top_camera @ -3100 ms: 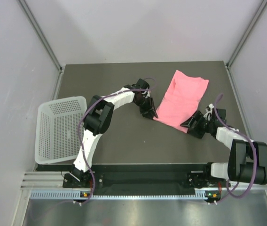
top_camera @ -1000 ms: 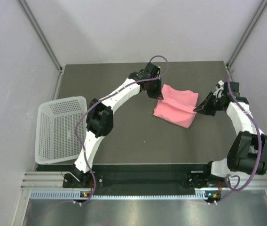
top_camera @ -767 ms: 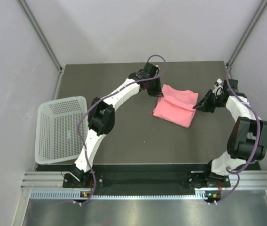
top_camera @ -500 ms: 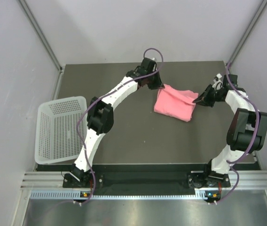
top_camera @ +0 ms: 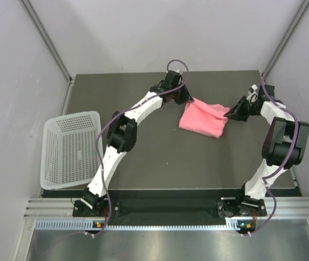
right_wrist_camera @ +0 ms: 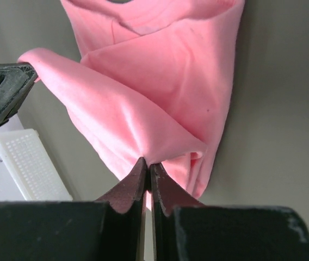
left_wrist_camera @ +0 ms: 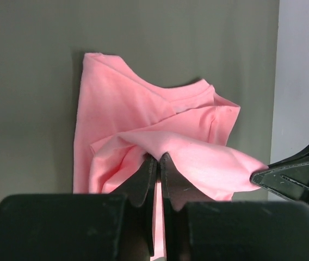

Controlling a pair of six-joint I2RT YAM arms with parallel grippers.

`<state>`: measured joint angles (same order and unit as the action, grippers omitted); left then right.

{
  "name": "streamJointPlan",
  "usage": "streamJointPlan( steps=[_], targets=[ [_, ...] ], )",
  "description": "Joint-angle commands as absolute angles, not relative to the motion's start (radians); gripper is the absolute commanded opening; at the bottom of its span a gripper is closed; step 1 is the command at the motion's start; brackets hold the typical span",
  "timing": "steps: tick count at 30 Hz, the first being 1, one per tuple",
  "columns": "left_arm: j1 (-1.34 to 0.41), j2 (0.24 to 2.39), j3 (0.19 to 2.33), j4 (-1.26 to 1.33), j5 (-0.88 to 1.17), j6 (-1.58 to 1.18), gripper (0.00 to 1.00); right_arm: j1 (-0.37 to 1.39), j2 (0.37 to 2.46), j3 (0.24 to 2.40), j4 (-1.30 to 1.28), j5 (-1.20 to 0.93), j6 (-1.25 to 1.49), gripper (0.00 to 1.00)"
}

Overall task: Fold and stack the t-shirts
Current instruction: Fold the tshirt

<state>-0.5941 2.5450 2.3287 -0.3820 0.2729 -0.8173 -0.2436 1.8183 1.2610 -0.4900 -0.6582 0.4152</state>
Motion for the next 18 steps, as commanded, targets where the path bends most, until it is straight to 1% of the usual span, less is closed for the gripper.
streamJointPlan(
  steps=[1,5,7,10,11,12,14,15,16,18],
  targets=[
    [-0.575,2.552,2.388,-0.276,0.284,-0.845,0.07,-0.265,1.847,1.321,-0.43,-0.681,0.426,0.04],
    [-0.56,2.583,2.416,-0.278,0.278,-0.857,0.15,-0.268,1.899,1.347,-0.39,-0.683,0.454,0.13],
    [-0.554,2.592,2.443,-0.293,0.278,-0.864,0.22,-0.27,1.949,1.396,-0.388,-0.684,0.46,0.19],
    [-0.531,2.597,2.474,-0.32,0.296,-0.882,0.32,-0.271,2.0,1.465,-0.402,-0.678,0.477,0.2],
    [-0.52,2.583,2.477,-0.333,0.301,-0.877,0.4,-0.275,2.006,1.482,-0.411,-0.666,0.483,0.2],
    [-0.517,2.573,2.477,-0.357,0.295,-0.867,0.43,-0.275,2.009,1.509,-0.422,-0.658,0.486,0.21],
    [-0.506,2.525,2.462,-0.425,0.276,-0.812,0.49,-0.278,2.008,1.541,-0.455,-0.609,0.474,0.26],
    [-0.505,2.504,2.45,-0.446,0.27,-0.793,0.51,-0.278,2.005,1.574,-0.494,-0.591,0.468,0.3],
    [-0.502,2.481,2.41,-0.463,0.268,-0.776,0.52,-0.278,2.003,1.591,-0.517,-0.572,0.459,0.37],
    [-0.5,2.401,2.35,-0.495,0.275,-0.733,0.51,-0.276,2.002,1.658,-0.607,-0.523,0.407,0.4]
  ],
)
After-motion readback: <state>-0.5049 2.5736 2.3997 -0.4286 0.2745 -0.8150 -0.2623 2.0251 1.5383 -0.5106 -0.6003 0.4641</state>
